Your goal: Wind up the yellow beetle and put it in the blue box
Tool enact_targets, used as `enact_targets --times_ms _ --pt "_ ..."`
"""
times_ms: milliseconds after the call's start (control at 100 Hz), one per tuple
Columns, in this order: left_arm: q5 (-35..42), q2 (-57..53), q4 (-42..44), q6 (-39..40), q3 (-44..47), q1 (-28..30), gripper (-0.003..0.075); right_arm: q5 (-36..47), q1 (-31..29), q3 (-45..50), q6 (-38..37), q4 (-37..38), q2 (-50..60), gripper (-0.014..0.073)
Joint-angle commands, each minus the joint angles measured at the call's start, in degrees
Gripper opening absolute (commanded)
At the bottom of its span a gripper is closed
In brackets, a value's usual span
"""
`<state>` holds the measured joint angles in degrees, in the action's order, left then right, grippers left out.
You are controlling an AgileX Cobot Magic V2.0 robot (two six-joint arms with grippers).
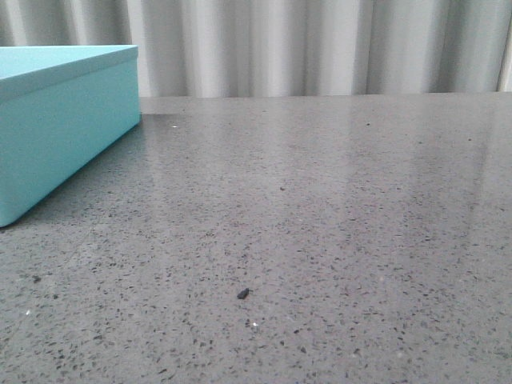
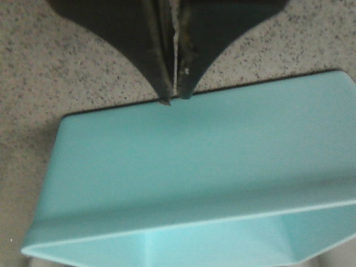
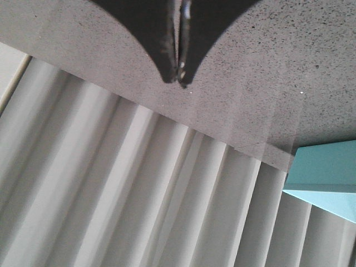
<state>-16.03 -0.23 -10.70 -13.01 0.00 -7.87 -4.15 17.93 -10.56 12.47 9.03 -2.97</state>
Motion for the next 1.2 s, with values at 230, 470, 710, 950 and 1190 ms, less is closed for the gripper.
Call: enact_targets --times_ms 230,470,710,950,1190 --pt "-0.1 -1.8 -0.5 0.1 1.4 0.1 -0.0021 6.0 0.0 -1.0 0.2 -1.1 -1.0 -0.0041" --pt "-0.1 -1.8 -0.7 0.1 1.4 0.1 -0.0021 6.4 0.0 -1.0 0.2 -3.6 -1.0 -0.0041" --pt "-0.1 -1.8 -0.9 0.1 1.4 0.1 -0.0021 6.2 0.0 -1.0 0.2 -3.6 -1.0 -0.0041" --pt "-0.1 -1.8 -0.9 0.1 1.4 0.1 -0.0021 6.0 0.0 -1.0 0.2 -3.6 -1.0 -0.0041" --pt "-0.1 -1.8 -0.9 0.1 1.4 0.1 -0.0021 6.0 0.0 -1.0 0.2 -3.6 -1.0 -0.0041"
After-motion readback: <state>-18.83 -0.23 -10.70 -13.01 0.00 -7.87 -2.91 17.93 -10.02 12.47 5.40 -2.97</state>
